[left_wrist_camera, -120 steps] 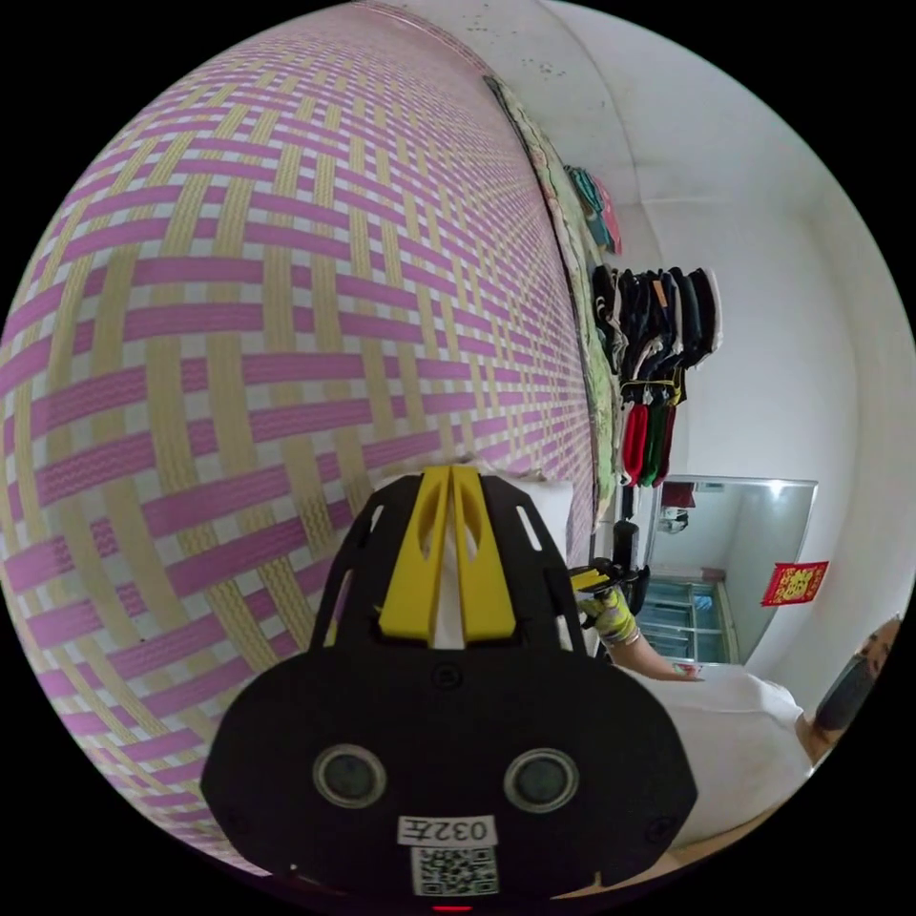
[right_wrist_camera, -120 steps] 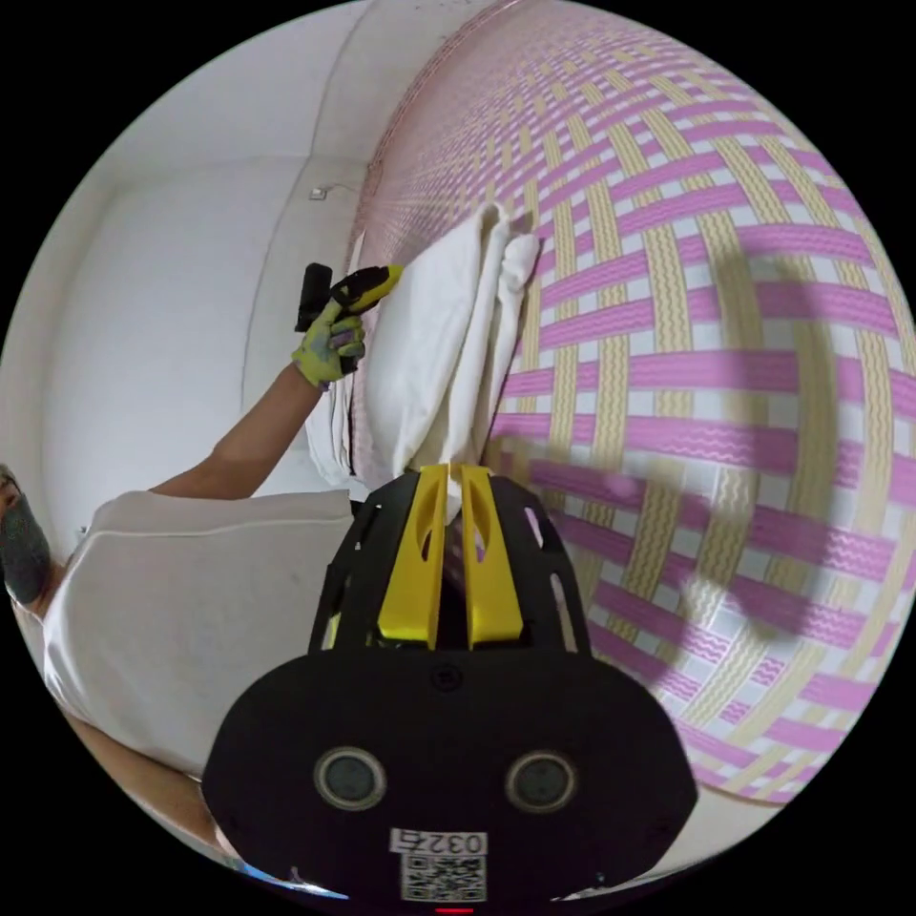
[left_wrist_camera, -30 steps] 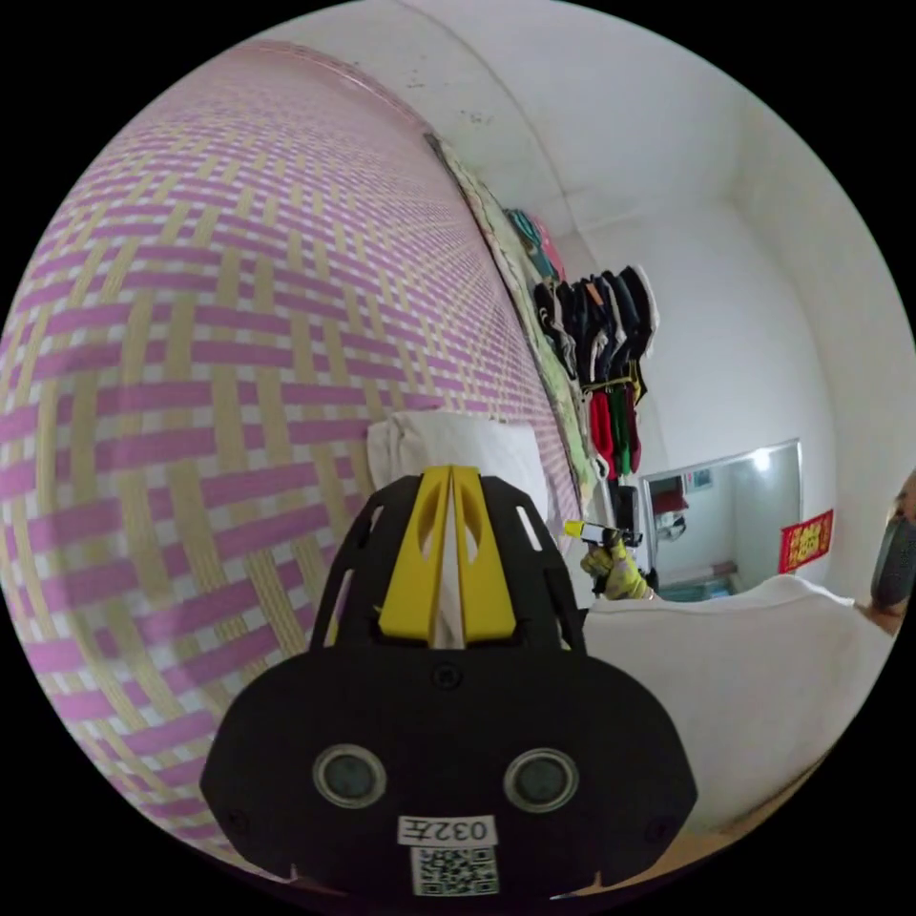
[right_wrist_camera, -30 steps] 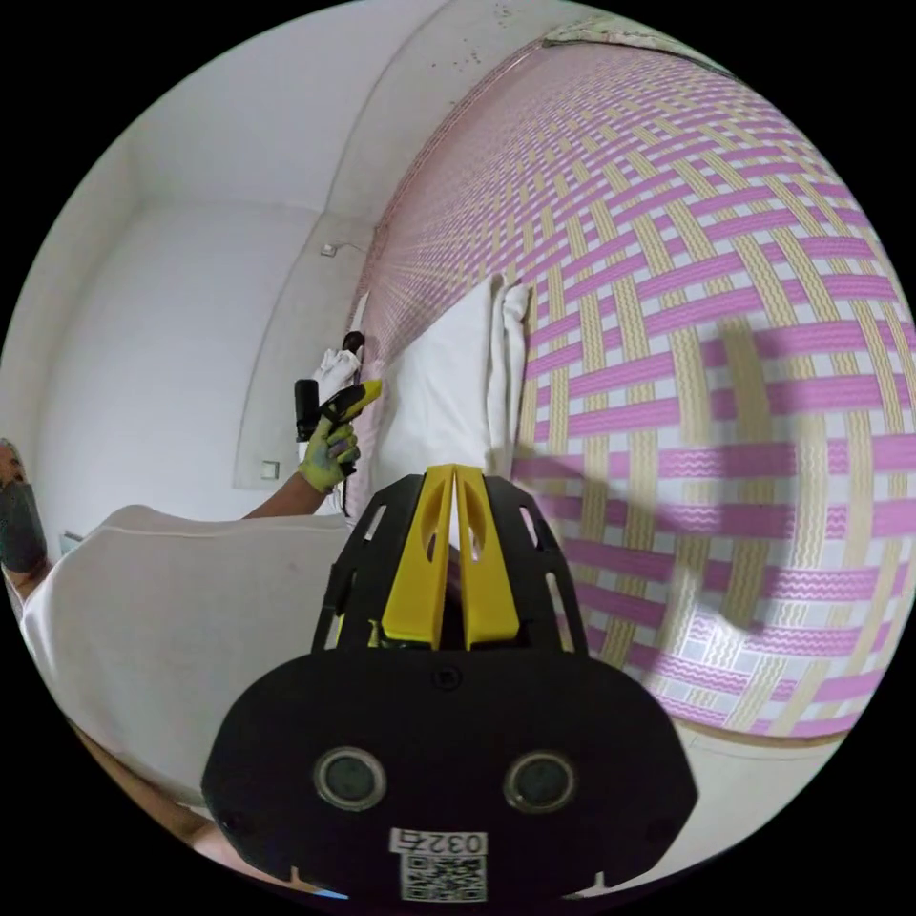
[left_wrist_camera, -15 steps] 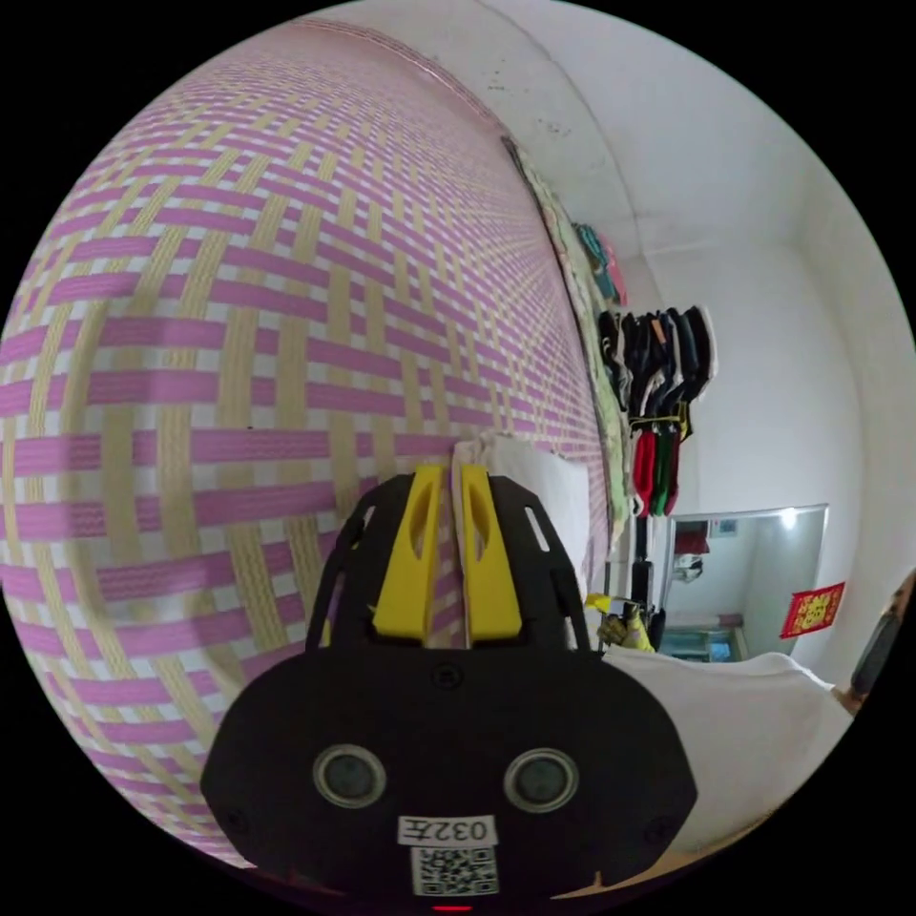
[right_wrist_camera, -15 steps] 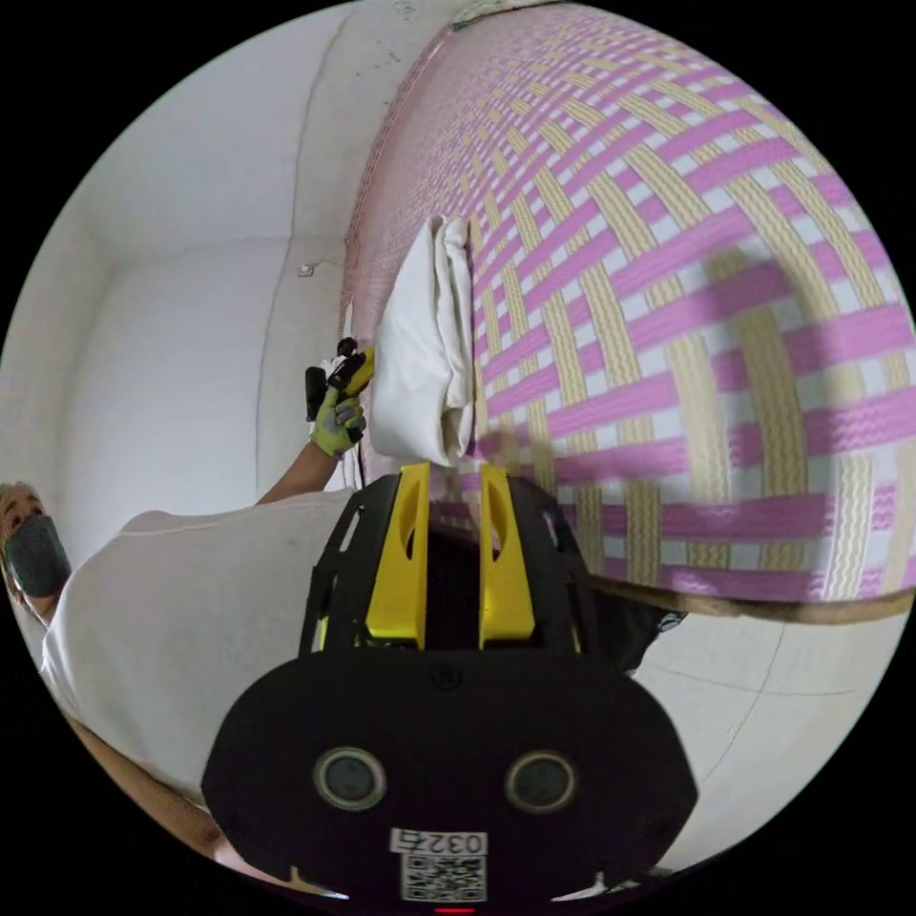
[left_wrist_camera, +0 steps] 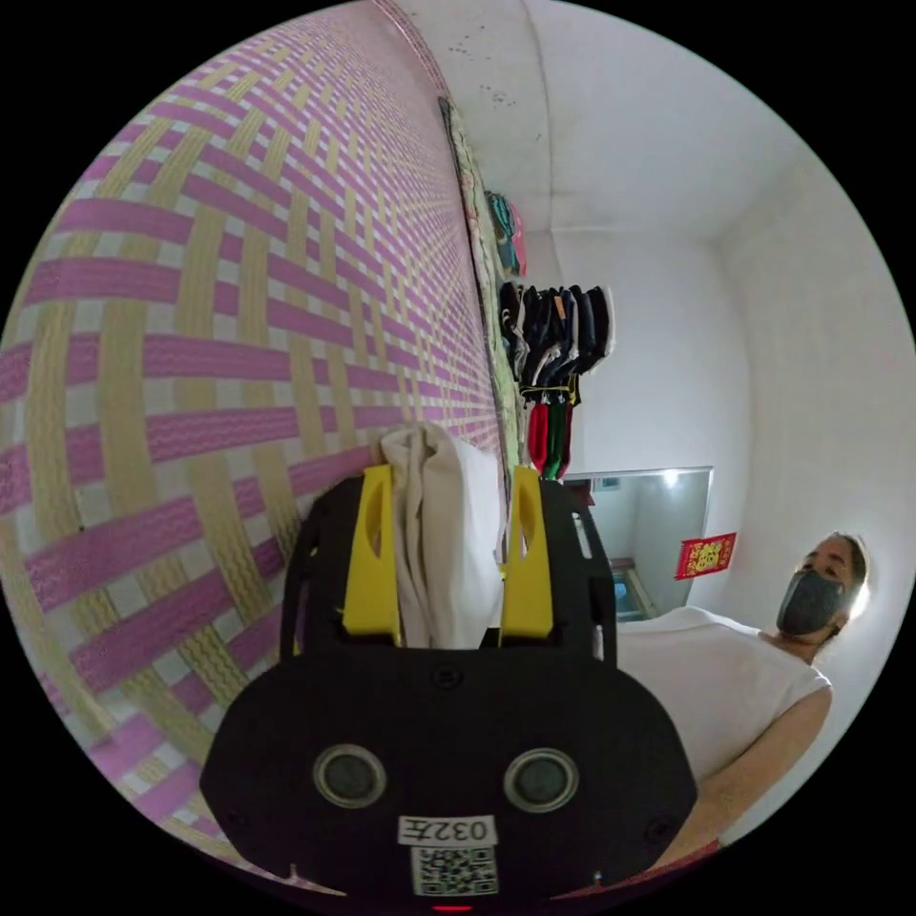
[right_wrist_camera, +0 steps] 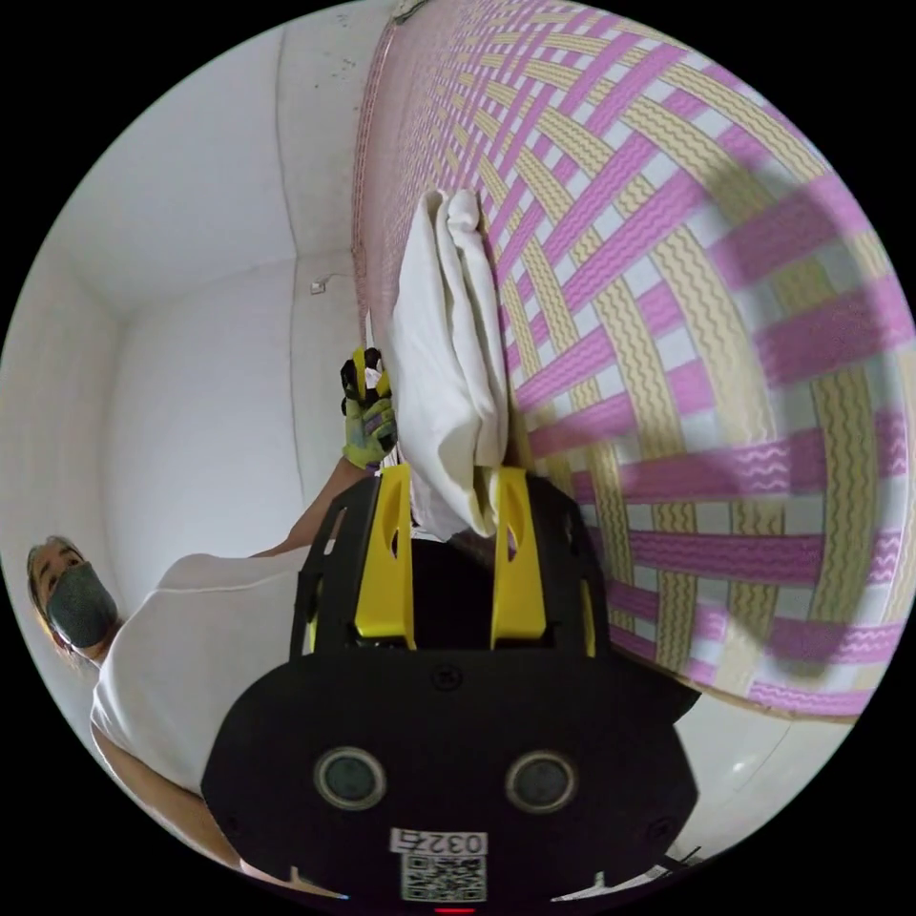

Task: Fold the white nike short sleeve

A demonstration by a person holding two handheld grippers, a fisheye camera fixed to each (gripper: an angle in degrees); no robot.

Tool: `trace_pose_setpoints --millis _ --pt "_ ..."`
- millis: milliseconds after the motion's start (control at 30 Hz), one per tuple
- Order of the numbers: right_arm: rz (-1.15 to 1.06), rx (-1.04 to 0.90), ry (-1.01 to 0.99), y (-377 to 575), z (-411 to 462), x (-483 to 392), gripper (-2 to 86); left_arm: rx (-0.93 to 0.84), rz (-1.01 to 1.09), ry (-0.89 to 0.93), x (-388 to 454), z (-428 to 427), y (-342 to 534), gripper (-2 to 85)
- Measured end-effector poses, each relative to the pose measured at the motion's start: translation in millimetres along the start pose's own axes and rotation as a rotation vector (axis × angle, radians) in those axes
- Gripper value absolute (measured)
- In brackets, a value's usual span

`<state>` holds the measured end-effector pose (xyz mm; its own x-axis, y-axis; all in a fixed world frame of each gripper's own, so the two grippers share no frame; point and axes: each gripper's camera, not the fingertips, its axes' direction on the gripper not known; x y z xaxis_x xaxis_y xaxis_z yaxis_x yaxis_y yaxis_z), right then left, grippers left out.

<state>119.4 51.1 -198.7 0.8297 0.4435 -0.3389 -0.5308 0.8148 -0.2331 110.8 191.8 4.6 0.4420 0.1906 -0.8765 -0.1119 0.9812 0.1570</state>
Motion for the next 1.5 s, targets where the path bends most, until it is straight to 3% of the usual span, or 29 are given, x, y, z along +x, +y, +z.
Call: trace_pose_setpoints --millis 200,333,667,933,1100,1500 --pt "0.050 0.069 -0.039 18 1 8 10.1 -0.165 0.049 -0.080 16 17 -45 8.2" --pt "0.076 0.091 0.037 30 6 6 4.9 -0.188 0.038 -0.015 9 22 -60 4.2" --pt "0.039 0.318 0.085 129 -63 -2 3.9 -0.168 -0.012 0.194 56 71 -43 1.4" --pt "-0.175 0.375 0.349 244 -175 -20 3.8 -0.209 0.024 0.278 167 185 -19 1.1" --pt "-0.257 0.455 0.362 318 -258 -12 3.7 -0.188 0.038 0.408 238 258 -20 1.0" --pt "-0.521 0.666 0.469 435 -455 -92 3.9 -0.337 0.438 0.435 535 359 -171 1.0"
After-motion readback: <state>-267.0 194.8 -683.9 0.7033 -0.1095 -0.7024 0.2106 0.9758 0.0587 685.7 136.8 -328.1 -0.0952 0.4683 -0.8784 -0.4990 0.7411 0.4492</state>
